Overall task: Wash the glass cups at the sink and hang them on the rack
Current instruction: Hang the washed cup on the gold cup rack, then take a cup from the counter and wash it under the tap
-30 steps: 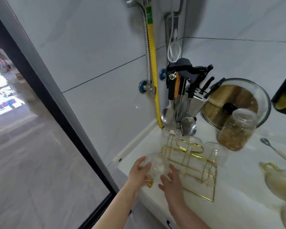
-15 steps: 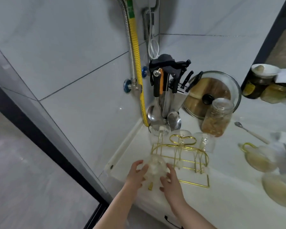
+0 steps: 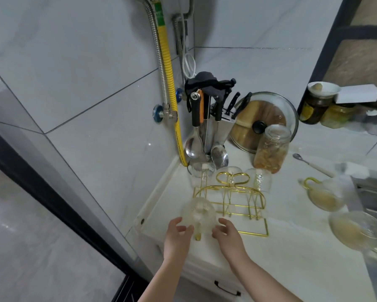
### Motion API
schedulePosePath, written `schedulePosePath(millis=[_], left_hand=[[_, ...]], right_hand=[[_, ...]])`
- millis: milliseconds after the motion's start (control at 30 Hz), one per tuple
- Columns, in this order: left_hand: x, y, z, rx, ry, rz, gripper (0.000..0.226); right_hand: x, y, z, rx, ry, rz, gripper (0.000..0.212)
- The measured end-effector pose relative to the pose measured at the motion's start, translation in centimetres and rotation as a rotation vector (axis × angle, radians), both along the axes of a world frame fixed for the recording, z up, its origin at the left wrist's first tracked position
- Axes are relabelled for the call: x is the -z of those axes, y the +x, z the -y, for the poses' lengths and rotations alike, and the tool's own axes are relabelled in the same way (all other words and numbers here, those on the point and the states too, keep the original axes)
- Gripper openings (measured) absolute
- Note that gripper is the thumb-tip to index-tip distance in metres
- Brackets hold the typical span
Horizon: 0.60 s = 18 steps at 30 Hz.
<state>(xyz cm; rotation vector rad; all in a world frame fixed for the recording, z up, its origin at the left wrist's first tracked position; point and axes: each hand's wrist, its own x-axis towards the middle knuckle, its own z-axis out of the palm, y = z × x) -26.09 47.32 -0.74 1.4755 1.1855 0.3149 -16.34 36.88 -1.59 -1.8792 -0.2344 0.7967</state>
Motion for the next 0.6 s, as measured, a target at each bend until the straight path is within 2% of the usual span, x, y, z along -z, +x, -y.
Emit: schedulePosePath(millis=[100,267,467,600], left_hand=[[-0.3,-0.6,1.4,0.036,0.062,0.01,0.03],[-0.5,0.5,4.1,0.184,-0.008,0.053,0.017],[-0.3,3.7,7.5,0.363,-0.039,0.065,0.01],[-0.1,6.7,10.4,0.424,-0.033,0.063,0.01]], right_hand=[[-0.2,0.0,0.7,-0.031,-0.002,0.039,0.036],[-0.2,0.5,3.2,-0.046,-0.026,0.088,0.031],[-0.6,3.2,8.9,-0.087,-0.088,0.267,0.017],[-0.6,5.9,14.0,-0.041,-0.102,0.317,0.019]])
